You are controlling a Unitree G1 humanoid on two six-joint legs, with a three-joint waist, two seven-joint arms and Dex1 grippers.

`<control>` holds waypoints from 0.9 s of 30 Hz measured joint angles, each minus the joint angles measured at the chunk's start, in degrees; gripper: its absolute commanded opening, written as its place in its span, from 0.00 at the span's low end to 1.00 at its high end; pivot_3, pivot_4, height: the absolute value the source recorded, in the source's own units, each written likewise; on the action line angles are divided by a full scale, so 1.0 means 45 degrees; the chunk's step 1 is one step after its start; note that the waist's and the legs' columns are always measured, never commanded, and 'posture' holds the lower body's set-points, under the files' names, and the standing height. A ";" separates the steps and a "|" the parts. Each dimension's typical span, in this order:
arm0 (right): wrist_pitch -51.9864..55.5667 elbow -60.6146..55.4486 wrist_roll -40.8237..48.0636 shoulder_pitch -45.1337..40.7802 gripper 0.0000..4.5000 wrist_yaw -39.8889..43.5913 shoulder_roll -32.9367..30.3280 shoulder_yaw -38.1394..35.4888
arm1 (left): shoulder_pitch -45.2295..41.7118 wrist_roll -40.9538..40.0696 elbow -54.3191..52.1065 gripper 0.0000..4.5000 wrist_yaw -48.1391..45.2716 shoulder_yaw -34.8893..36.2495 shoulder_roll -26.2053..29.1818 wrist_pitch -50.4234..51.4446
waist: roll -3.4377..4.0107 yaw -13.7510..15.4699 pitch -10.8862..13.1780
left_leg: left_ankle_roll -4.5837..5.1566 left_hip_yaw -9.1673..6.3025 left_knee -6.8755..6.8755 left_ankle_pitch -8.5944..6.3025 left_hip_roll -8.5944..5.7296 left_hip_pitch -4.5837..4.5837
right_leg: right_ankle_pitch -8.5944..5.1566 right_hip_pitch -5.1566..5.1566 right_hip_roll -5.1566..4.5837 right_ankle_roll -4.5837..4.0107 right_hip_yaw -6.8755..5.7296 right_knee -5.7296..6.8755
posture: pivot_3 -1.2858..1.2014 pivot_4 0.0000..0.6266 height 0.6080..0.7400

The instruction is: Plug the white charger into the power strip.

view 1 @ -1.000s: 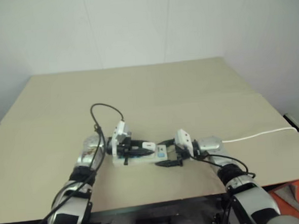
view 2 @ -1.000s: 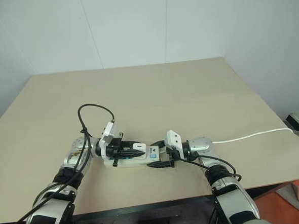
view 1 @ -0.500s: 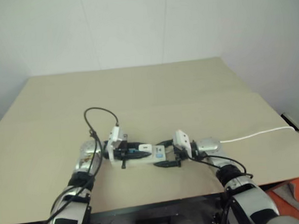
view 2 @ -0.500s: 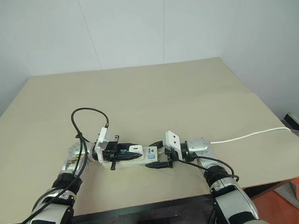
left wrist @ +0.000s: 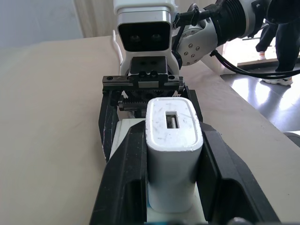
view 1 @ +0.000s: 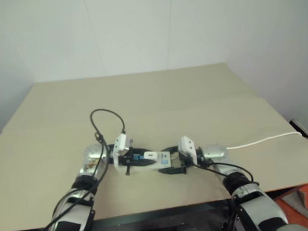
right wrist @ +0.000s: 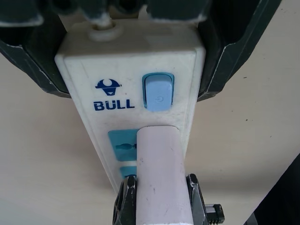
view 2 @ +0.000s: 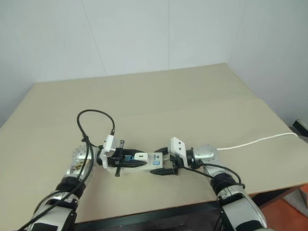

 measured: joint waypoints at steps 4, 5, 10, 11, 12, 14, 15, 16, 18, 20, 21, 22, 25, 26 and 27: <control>0.0022 0.0003 -0.0013 0.0021 0.76 -0.0032 0.0000 0.0030 | 0.0003 0.0000 0.0001 0.23 0.0021 -0.0010 0.0000 0.0321 | 0.0021 0.0000 -0.0042 | 0.0000 0.0001 -0.0008 0.0000 0.0000 0.0005 | -0.0001 0.0003 0.0001 0.0000 0.0001 -0.0007 | 0.52 0.24 1.00; 0.0031 0.0004 -0.0015 0.0022 0.76 -0.0034 0.0000 0.0040 | 0.0004 0.0000 0.0001 0.23 0.0021 -0.0015 0.0000 0.0345 | 0.0026 -0.0001 -0.0053 | 0.0000 0.0000 -0.0013 0.0000 0.0000 0.0006 | -0.0001 0.0004 0.0001 0.0000 0.0001 -0.0011 | 0.52 0.24 1.00; 0.0035 -0.0019 0.0010 0.0068 0.76 -0.0044 -0.0001 0.0088 | 0.0139 0.0376 0.0171 0.49 0.0255 0.0024 0.0291 0.0274 | 0.0049 -0.0038 -0.0085 | 0.0001 0.0004 -0.0033 0.0000 -0.0001 0.0019 | -0.0003 0.0006 0.0001 -0.0002 0.0012 -0.0021 | 0.52 0.24 1.00; 0.0035 -0.0019 0.0005 0.0072 0.76 -0.0042 -0.0034 0.0094 | 0.0169 0.0538 0.0206 0.57 0.0384 0.0088 0.0527 0.0246 | 0.0078 -0.0024 -0.0103 | 0.0001 0.0005 -0.0036 -0.0001 -0.0004 0.0024 | -0.0004 0.0009 -0.0002 -0.0002 0.0014 -0.0025 | 0.52 0.24 1.00; 0.0035 -0.0018 0.0006 0.0086 0.76 -0.0038 -0.0075 0.0096 | 0.0206 0.0595 0.0294 0.64 0.0479 0.0182 0.0699 0.0229 | 0.0099 -0.0010 -0.0115 | 0.0001 0.0008 -0.0037 -0.0001 -0.0006 0.0030 | -0.0005 0.0017 -0.0004 -0.0001 0.0016 -0.0028 | 0.52 0.24 1.00; 0.0032 -0.0014 0.0019 0.0111 0.76 -0.0025 -0.0175 0.0078 | 0.0230 0.0633 0.0524 0.78 0.0666 0.0514 0.0946 0.0224 | 0.0115 0.0059 -0.0124 | 0.0000 0.0013 -0.0042 -0.0001 -0.0009 0.0058 | -0.0007 0.0042 -0.0008 -0.0001 0.0017 -0.0035 | 0.52 0.24 1.00; 0.0032 -0.0012 0.0020 0.0111 0.76 -0.0013 -0.0224 0.0071 | 0.0217 0.0633 0.0534 0.78 0.0691 0.0656 0.0984 0.0222 | 0.0115 0.0121 -0.0124 | 0.0000 0.0012 -0.0049 -0.0001 -0.0008 0.0069 | -0.0008 0.0058 -0.0007 -0.0002 0.0017 -0.0052 | 0.52 0.24 1.00; 0.0031 -0.0013 0.0022 0.0111 0.76 0.0005 -0.0266 0.0067 | 0.0227 0.0634 0.0548 0.78 0.0679 0.0737 0.0985 0.0224 | 0.0117 0.0184 -0.0125 | 0.0000 0.0013 -0.0061 -0.0001 -0.0008 0.0074 | -0.0009 0.0067 -0.0007 -0.0003 0.0016 -0.0075 | 0.52 0.24 1.00; 0.0021 -0.0026 0.0027 0.0110 0.76 0.0024 -0.0274 0.0070 | 0.0224 0.0636 0.0548 0.78 0.0477 0.0812 0.1006 0.0256 | 0.0117 0.0231 -0.0125 | 0.0000 0.0014 -0.0075 -0.0001 -0.0007 0.0073 | -0.0008 0.0069 -0.0007 -0.0004 0.0016 -0.0101 | 0.52 0.24 1.00; 0.0023 -0.0062 0.0030 0.0110 0.76 0.0048 -0.0261 0.0083 | 0.0208 0.0636 0.0465 0.78 0.0265 0.0875 0.1090 0.0346 | 0.0117 0.0219 -0.0125 | 0.0000 0.0021 -0.0092 -0.0001 -0.0007 0.0073 | -0.0008 0.0067 -0.0007 -0.0004 0.0022 -0.0113 | 0.52 0.24 1.00; 0.0077 -0.0101 0.0038 0.0109 0.76 0.0095 -0.0262 0.0081 | 0.0200 0.0676 0.0404 0.78 0.0148 0.0895 0.1230 0.0481 | 0.0114 0.0216 -0.0123 | 0.0000 0.0021 -0.0108 -0.0001 -0.0006 0.0071 | -0.0010 0.0062 -0.0007 -0.0007 0.0023 -0.0121 | 0.52 0.24 1.00; 0.0137 -0.0156 0.0045 0.0102 0.76 0.0145 -0.0262 0.0084 | 0.0223 0.0809 0.0426 0.78 0.0139 0.0872 0.1388 0.0665 | 0.0110 0.0213 -0.0119 | 0.0000 0.0020 -0.0114 -0.0001 -0.0006 0.0062 | -0.0011 0.0047 -0.0006 -0.0008 0.0022 -0.0122 | 0.52 0.24 1.00; 0.0486 -0.0304 0.0177 0.0066 0.76 0.0371 -0.0287 0.0012 | 0.0252 0.0822 0.0154 0.78 0.0094 0.1054 0.1759 0.1049 | 0.0093 0.0231 -0.0109 | 0.0001 0.0005 -0.0114 0.0000 0.0002 -0.0078 | -0.0008 -0.0084 -0.0001 -0.0012 0.0006 -0.0120 | 0.52 0.24 1.00; 0.0581 -0.0335 0.0184 0.0062 0.84 0.0412 -0.0289 -0.0006 | 0.0251 0.0787 0.0078 0.78 0.0062 0.1158 0.1846 0.1163 | 0.0092 0.0232 -0.0109 | 0.0001 0.0005 -0.0114 0.0001 0.0002 -0.0096 | -0.0005 -0.0102 -0.0001 -0.0015 0.0005 -0.0120 | 0.52 0.24 1.00; 0.0647 -0.0368 0.0185 0.0056 0.92 0.0452 -0.0299 -0.0019 | 0.0251 0.0692 -0.0043 0.78 0.0042 0.1340 0.1934 0.1269 | 0.0087 0.0232 -0.0105 | 0.0001 0.0005 -0.0115 0.0000 0.0002 -0.0103 | -0.0004 -0.0108 -0.0002 -0.0017 0.0005 -0.0120 | 0.52 0.24 1.00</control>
